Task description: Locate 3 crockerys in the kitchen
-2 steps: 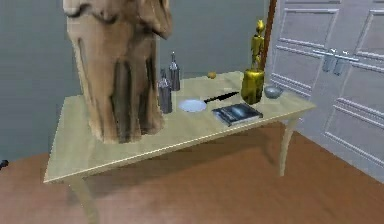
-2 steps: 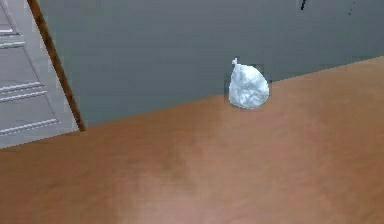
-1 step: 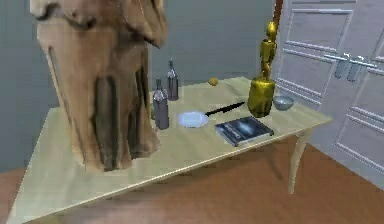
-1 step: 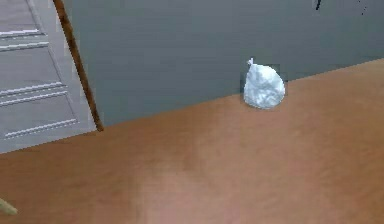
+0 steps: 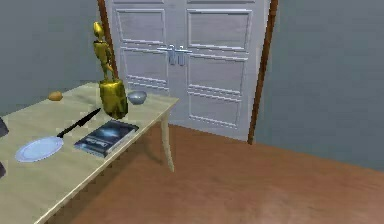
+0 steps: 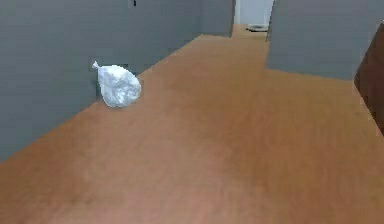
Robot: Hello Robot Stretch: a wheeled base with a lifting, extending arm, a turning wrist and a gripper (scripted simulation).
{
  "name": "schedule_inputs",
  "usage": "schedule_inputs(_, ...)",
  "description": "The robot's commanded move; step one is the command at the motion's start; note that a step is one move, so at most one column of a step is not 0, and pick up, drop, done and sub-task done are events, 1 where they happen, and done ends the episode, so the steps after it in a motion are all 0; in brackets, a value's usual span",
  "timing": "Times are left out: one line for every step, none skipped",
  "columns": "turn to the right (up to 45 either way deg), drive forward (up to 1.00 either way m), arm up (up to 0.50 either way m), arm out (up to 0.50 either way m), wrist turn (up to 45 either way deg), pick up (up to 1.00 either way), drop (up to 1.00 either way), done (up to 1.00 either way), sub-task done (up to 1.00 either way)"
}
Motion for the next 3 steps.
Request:
schedule_inputs(0.0, 0.45, 0.00, 0.00, 0.0, 0.00, 0.00, 0.00, 0.00)
schedule_inputs(-21.0, 0.00, 0.00, 0.00, 0.0, 0.00, 0.00, 0.00, 0.00)
schedule_inputs(0.0, 0.00, 0.00, 0.00, 0.0, 0.00, 0.00, 0.00, 1.00)
